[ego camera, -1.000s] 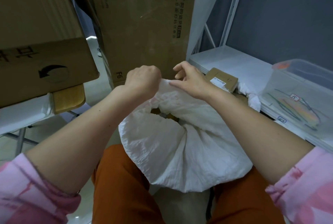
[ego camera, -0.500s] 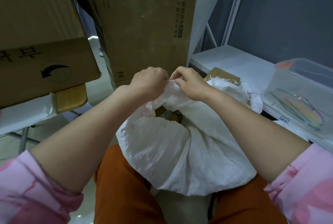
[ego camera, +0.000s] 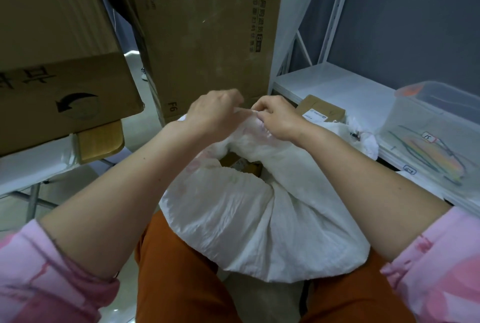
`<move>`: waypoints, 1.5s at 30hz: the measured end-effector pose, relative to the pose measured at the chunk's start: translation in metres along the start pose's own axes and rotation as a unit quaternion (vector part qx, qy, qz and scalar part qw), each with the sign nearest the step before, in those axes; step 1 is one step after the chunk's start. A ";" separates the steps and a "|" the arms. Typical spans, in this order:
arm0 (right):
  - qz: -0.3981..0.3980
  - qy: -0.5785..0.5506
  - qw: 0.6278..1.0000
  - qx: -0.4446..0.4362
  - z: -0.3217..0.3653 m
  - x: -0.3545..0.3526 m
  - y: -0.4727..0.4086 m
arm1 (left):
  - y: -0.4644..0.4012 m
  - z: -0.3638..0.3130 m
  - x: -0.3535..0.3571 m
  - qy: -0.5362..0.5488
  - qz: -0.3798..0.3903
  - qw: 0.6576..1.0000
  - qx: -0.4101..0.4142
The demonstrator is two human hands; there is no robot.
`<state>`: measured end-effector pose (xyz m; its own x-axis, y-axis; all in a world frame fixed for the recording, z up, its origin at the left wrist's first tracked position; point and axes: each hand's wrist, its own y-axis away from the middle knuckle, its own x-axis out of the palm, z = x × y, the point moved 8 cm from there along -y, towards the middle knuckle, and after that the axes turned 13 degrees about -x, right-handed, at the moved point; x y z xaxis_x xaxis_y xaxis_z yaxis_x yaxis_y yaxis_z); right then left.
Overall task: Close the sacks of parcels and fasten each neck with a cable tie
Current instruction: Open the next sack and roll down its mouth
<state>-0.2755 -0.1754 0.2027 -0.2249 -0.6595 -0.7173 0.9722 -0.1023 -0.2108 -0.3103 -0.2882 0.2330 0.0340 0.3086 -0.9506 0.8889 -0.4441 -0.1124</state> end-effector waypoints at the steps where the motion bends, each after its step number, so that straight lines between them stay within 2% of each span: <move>1: 0.004 -0.020 1.000 0.009 -0.002 0.002 -0.001 | 0.001 -0.005 0.006 0.003 0.033 0.999 0.011; 3: 0.005 -0.040 0.999 0.014 -0.004 0.004 0.000 | -0.003 -0.003 0.014 -0.020 0.039 0.999 0.007; 5: -0.015 -0.012 1.000 -0.008 0.000 -0.002 0.003 | -0.010 0.009 0.013 -0.046 -0.008 0.998 -0.030; 8: -0.049 0.178 0.982 -0.039 0.003 -0.019 0.006 | -0.014 0.027 0.005 -0.060 -0.056 0.992 -0.092; 10: -0.056 0.237 0.969 -0.027 0.002 -0.026 0.006 | -0.017 0.034 0.004 -0.052 -0.050 0.991 -0.115; 13: -0.046 0.154 0.987 0.003 -0.003 -0.026 0.006 | -0.018 0.037 0.004 -0.044 -0.040 0.989 -0.132; 16: -0.024 0.059 0.997 0.034 -0.006 -0.020 0.007 | -0.010 0.020 -0.004 -0.031 -0.090 0.992 -0.077; 18: -0.014 0.007 0.999 0.044 -0.005 -0.017 0.008 | -0.005 0.002 -0.001 0.013 -0.062 0.998 -0.019; 20: -0.005 -0.020 0.998 0.052 -0.004 -0.016 0.010 | -0.002 -0.009 0.008 0.039 0.006 0.999 0.011; 23: -0.008 -0.025 0.998 0.065 -0.009 -0.014 0.010 | -0.008 -0.006 0.020 0.020 0.053 0.998 0.000; 24: -0.029 0.016 0.998 0.060 -0.010 -0.018 0.010 | -0.011 0.000 0.021 0.018 0.052 0.998 -0.022; 25: -0.061 0.104 0.992 0.041 -0.006 -0.025 0.010 | -0.014 0.006 0.023 0.020 0.052 0.997 -0.049; 27: -0.131 0.280 0.950 -0.054 0.014 -0.036 0.014 | -0.021 0.018 0.025 0.036 0.057 0.993 -0.095; 28: -0.140 0.308 0.935 -0.107 0.025 -0.034 0.017 | -0.024 0.022 0.026 0.048 0.066 0.990 -0.112; 31: -0.077 0.329 0.926 -0.167 0.030 -0.011 0.022 | -0.029 0.029 0.026 0.101 0.105 0.978 -0.151; 33: -0.059 0.339 0.925 -0.162 0.025 -0.001 0.022 | -0.027 0.031 0.028 0.115 0.147 0.969 -0.162; 36: -0.056 0.308 0.939 -0.144 0.022 0.002 0.019 | -0.021 0.031 0.035 0.071 0.220 0.963 -0.135; 38: -0.031 0.284 0.951 -0.118 0.019 0.004 0.015 | -0.021 0.036 0.039 0.054 0.234 0.962 -0.132; 40: -0.001 0.249 0.965 -0.085 0.015 0.009 0.010 | -0.024 0.041 0.035 0.056 0.188 0.970 -0.144; 41: 0.006 0.225 0.972 -0.069 0.012 0.009 0.007 | -0.026 0.040 0.029 0.048 0.133 0.980 -0.137; 43: 0.008 0.167 0.985 -0.042 0.006 0.010 0.001 | -0.026 0.025 0.018 0.039 0.039 0.996 -0.066; 45: 0.004 0.115 0.993 -0.023 0.003 0.010 -0.003 | -0.017 0.007 0.018 0.046 0.039 0.998 0.001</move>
<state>-0.2805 -0.1836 0.1982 -0.2315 -0.4723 -0.8505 0.9711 -0.0601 -0.2310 -0.3281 -0.2810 0.2157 0.1444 0.3483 -0.9262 0.8808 -0.4717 -0.0401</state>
